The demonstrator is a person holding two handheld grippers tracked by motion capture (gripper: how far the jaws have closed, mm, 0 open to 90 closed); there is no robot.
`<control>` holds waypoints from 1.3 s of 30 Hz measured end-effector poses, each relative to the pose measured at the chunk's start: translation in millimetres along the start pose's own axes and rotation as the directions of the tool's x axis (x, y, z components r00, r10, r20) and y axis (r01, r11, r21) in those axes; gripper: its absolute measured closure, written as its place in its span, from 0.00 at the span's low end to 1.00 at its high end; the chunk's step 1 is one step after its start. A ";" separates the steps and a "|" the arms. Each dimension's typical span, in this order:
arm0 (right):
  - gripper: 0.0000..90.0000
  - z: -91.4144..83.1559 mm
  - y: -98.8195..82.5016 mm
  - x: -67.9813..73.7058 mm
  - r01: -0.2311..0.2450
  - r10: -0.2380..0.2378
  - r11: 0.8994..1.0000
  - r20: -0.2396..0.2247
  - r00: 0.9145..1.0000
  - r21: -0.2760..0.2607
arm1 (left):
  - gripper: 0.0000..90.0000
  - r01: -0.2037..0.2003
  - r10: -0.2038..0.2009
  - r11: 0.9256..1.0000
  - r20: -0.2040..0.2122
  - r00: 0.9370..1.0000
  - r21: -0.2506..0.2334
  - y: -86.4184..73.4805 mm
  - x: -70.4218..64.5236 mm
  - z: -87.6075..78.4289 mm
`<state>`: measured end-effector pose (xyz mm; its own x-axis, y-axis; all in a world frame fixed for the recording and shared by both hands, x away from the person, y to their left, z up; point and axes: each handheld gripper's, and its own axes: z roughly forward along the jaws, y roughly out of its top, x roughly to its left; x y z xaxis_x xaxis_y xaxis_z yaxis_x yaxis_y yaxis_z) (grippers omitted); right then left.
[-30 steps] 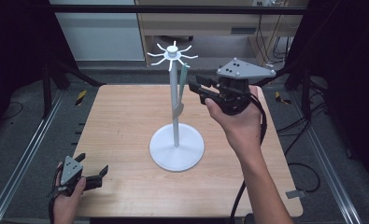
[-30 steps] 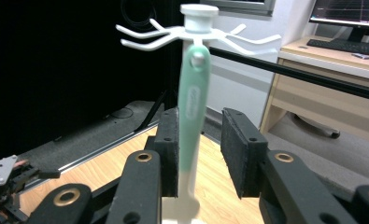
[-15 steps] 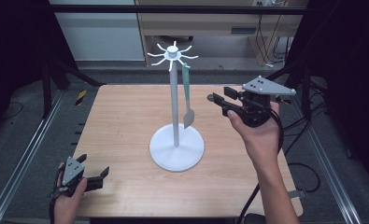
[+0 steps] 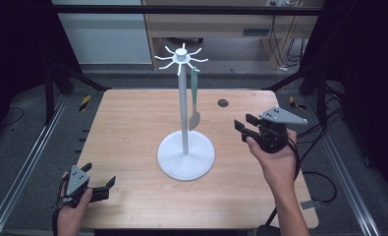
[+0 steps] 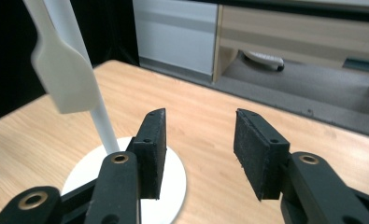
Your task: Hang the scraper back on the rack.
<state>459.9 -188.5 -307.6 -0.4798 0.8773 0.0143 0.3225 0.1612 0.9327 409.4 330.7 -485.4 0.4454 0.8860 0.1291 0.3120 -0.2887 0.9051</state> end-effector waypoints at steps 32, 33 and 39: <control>0.12 35.0 -132.8 -13.7 -0.131 0.110 0.978 0.134 0.985 0.160 | 0.02 -0.016 0.016 0.999 0.002 1.000 0.047 -3.0 -2.6 8.4; 0.11 38.3 -136.4 -14.7 -0.137 0.116 0.976 0.133 0.984 0.166 | 0.02 -0.017 0.016 0.999 0.004 1.000 0.046 -2.9 -2.9 8.6; 0.11 49.0 -151.7 -13.8 -0.173 0.155 0.968 0.111 0.982 0.183 | 0.02 -0.019 0.018 0.998 0.022 1.000 0.057 -3.5 -5.6 12.4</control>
<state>457.6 -202.9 -467.0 -0.3306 0.9363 0.1186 0.5447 0.0866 0.8342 416.3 322.2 -494.3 0.4694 0.8724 0.1361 0.3505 -0.3256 0.8781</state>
